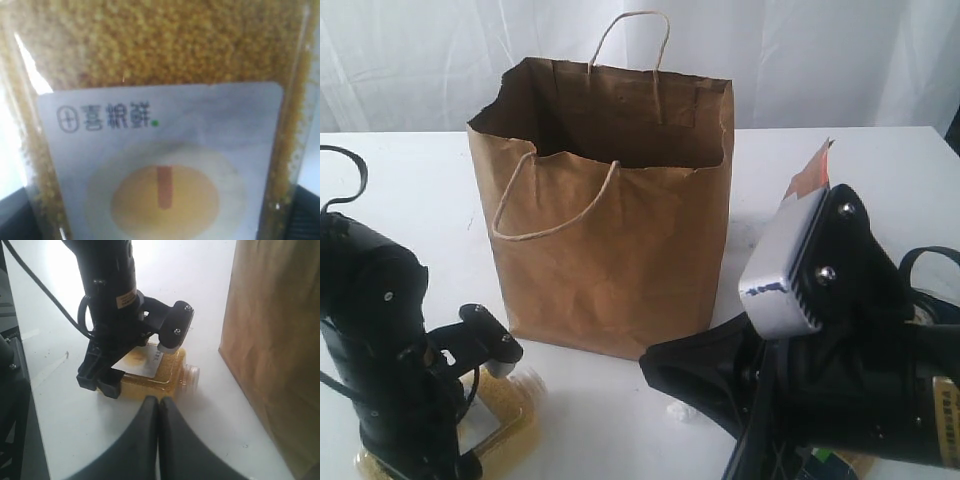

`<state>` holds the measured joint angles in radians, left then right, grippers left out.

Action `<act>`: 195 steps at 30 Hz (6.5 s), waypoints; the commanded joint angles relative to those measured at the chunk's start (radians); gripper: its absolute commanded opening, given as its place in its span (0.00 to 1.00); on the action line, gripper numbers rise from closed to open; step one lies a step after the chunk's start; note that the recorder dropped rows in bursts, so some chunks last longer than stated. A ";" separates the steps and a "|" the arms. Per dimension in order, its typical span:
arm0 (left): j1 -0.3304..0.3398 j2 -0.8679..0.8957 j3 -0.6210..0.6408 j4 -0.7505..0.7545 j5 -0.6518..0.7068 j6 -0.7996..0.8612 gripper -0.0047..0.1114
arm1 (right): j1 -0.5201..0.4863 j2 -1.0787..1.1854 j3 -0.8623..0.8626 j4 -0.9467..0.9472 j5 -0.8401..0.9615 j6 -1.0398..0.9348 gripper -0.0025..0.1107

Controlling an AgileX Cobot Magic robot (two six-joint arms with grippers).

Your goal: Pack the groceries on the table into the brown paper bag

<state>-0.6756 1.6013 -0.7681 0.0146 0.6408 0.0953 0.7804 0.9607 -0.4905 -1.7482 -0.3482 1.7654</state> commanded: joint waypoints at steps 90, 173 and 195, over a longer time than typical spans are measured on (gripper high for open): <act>-0.025 -0.146 -1.011 -0.201 0.124 -0.065 0.04 | 0.004 -0.005 0.005 0.004 -0.034 0.004 0.02; -0.022 0.067 -0.935 -0.639 0.171 0.959 0.04 | 0.004 -0.005 0.051 0.004 0.053 0.004 0.02; -0.022 0.097 -0.908 -0.548 0.111 0.862 0.42 | 0.004 -0.005 0.051 0.004 0.055 0.004 0.02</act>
<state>-0.6977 1.7143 -1.6733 -0.5198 0.7697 0.9858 0.7804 0.9607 -0.4454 -1.7482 -0.3034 1.7691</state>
